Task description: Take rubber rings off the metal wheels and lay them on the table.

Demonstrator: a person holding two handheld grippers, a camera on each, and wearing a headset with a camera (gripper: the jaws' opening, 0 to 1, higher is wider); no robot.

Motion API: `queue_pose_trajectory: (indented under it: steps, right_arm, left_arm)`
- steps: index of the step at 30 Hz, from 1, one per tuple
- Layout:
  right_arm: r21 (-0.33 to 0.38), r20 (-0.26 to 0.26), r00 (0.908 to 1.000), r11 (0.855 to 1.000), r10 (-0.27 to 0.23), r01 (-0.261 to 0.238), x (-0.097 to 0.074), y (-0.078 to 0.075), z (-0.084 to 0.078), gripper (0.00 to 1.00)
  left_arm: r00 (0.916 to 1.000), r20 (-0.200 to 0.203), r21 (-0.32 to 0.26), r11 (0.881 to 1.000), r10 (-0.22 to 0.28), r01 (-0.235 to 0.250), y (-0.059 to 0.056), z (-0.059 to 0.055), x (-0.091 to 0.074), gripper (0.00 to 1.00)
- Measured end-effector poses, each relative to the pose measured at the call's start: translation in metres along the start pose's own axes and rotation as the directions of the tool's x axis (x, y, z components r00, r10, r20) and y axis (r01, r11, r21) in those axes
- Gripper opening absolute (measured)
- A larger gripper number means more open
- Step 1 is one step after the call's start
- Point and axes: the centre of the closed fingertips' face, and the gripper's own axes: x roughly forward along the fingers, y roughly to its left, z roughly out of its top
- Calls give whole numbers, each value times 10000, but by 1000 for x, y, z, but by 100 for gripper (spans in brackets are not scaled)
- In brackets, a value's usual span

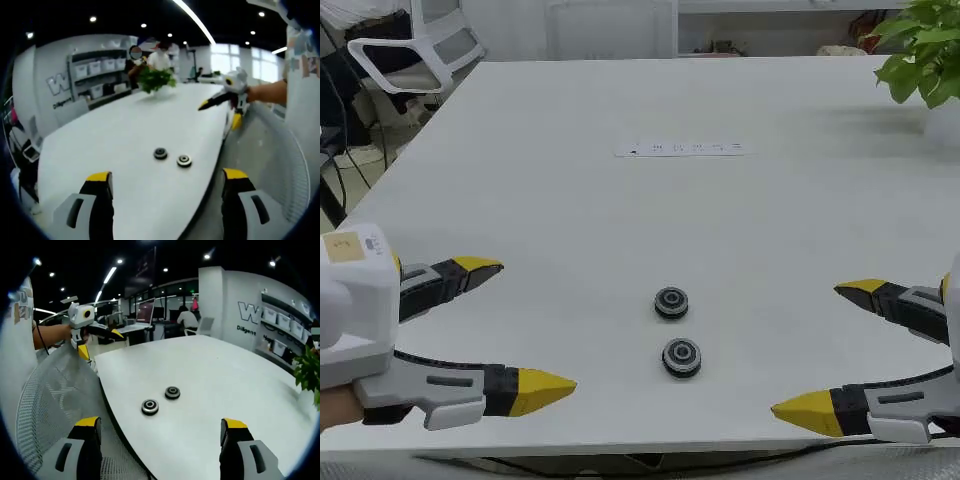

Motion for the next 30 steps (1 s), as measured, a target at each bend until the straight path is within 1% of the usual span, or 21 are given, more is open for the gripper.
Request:
queue_pose_trajectory:
  steps: [8, 11, 15, 24, 30]
  right_arm:
    - [30, -13, 10000, 10000, 22, -22, -2, 2, -1, 99]
    - [0, -73, 10000, 10000, 50, -50, -2, 3, -3, 99]
    - [-19, -81, 10000, 10000, 56, -56, -2, 4, -3, 99]
    - [57, -62, 10000, 10000, 14, -14, -3, 2, -6, 99]
    - [54, -69, 10000, 10000, 37, -37, -3, 2, -6, 99]
  left_arm:
    - [10000, 2, -16, 10000, -27, 27, -2, 0, 0, 91]
    - [10000, -13, 36, 10000, 19, -19, -1, -1, 0, 92]
    - [10000, -9, 47, 10000, -43, 43, -3, 0, 1, 91]
    - [10000, -1, -2, 10000, -83, 83, -3, 0, 1, 91]
    - [9999, -52, -20, 9999, -113, 113, -4, -2, 2, 91]
